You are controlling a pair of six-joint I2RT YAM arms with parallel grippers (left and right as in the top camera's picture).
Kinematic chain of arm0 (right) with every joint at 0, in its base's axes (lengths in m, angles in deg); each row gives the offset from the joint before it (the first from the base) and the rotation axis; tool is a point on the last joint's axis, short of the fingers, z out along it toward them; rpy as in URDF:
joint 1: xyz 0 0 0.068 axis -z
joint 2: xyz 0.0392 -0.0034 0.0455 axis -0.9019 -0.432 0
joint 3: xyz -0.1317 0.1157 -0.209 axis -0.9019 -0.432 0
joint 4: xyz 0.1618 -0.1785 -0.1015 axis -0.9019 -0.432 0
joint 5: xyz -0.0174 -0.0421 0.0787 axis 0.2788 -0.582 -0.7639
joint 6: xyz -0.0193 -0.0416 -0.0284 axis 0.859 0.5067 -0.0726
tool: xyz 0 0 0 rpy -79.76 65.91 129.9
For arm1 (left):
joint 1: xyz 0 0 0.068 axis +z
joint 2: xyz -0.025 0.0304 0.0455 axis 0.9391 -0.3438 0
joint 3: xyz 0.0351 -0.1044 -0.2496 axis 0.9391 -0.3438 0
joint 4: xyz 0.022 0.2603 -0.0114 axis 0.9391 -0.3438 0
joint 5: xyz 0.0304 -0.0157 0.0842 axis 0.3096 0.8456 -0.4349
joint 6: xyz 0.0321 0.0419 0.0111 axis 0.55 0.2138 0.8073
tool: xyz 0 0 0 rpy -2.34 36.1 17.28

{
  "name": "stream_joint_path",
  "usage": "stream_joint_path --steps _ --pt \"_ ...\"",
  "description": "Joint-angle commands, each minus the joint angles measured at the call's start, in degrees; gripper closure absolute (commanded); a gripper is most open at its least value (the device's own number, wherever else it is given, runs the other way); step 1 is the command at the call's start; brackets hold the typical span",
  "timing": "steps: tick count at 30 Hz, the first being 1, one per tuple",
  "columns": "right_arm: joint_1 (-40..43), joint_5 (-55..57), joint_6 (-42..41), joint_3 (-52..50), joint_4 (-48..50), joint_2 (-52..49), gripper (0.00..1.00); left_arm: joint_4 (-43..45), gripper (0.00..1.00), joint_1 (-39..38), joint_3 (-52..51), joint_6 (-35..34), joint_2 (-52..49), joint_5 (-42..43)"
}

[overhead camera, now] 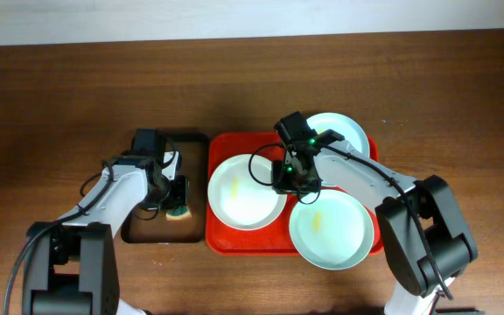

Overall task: Clean dirty plates on tray and stack at the side
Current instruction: 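Lift the sponge and carry it over the white plate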

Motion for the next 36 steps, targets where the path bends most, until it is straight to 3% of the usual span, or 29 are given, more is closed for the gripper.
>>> stream_joint_path --steps 1,4,6,8,9,11,13,16,18,21,22,24,25,30,33,34,35,36 --pt "-0.46 -1.07 -0.11 -0.33 0.26 -0.55 0.91 -6.64 1.0 0.04 6.19 -0.55 -1.2 -0.39" --pt "-0.46 -1.05 -0.11 -0.33 0.24 -0.55 0.92 -14.16 1.0 0.09 14.01 -0.55 -1.2 -0.42" --pt "-0.46 -1.05 -0.11 -0.33 0.24 -0.55 0.68 -17.46 1.0 0.07 17.46 -0.55 -1.2 -0.39" --pt "-0.46 -1.05 -0.11 -0.33 0.24 -0.55 0.65 -18.56 1.0 0.09 17.81 -0.55 -1.2 -0.42" --pt "-0.46 -1.05 -0.11 -0.33 0.24 -0.55 0.66 -18.91 1.0 0.09 17.73 -0.55 -1.38 -0.44" --pt "-0.46 -1.01 -0.09 -0.33 0.26 -0.55 0.82 -18.84 1.0 0.09 17.05 -0.55 -1.38 -0.42" --pt "-0.46 -0.83 -0.09 -0.33 0.26 -0.55 0.89 -18.88 1.0 0.09 16.61 -0.55 -1.38 -0.42" --pt "-0.46 -0.83 -0.11 -0.33 0.28 -0.55 0.88 -18.82 1.0 0.02 16.22 -0.55 -1.38 -0.42" --pt "-0.46 -0.48 -0.09 -0.33 0.28 -0.55 0.7 -18.71 1.0 0.04 16.17 -0.55 -1.38 -0.44" --pt "-0.46 0.48 0.09 -0.37 0.26 -0.55 0.66 -18.51 1.0 0.02 16.17 -0.55 -1.38 -0.44" --pt "-0.46 0.48 0.09 -0.5 0.26 -0.55 0.67 -18.51 1.0 0.02 16.17 -0.55 -1.38 -0.42" --pt "-0.46 0.5 0.09 -0.76 0.28 -0.55 0.93 -18.49 1.0 -0.04 16.17 -0.55 -1.38 -0.42" --pt "-0.46 0.5 0.07 -0.94 0.31 -0.55 0.96 -18.49 1.0 -0.09 16.17 -0.55 -1.38 -0.42" --pt "-0.46 0.46 0.07 -1.07 0.72 -0.55 0.94 -18.49 1.0 -0.07 16.17 -0.55 -1.38 -0.42" --pt "-0.46 0.46 0.07 -1.07 0.72 -0.55 0.81 -18.43 1.0 -0.07 16.17 -0.55 -1.38 -0.42" --pt "-0.46 0.46 0.07 -1.07 0.72 -0.55 0.81 -18.43 1.0 -0.07 16.17 -0.55 -1.38 -0.42" --pt "-0.46 0.46 0.07 -1.07 0.72 -0.55 0.92 -18.43 1.0 -0.07 16.17 -0.55 -1.38 -0.42" --pt "-0.46 0.46 0.07 -1.07 0.7 -0.55 0.96 -18.43 1.0 -0.07 16.17 -0.55 -1.38 -0.42"
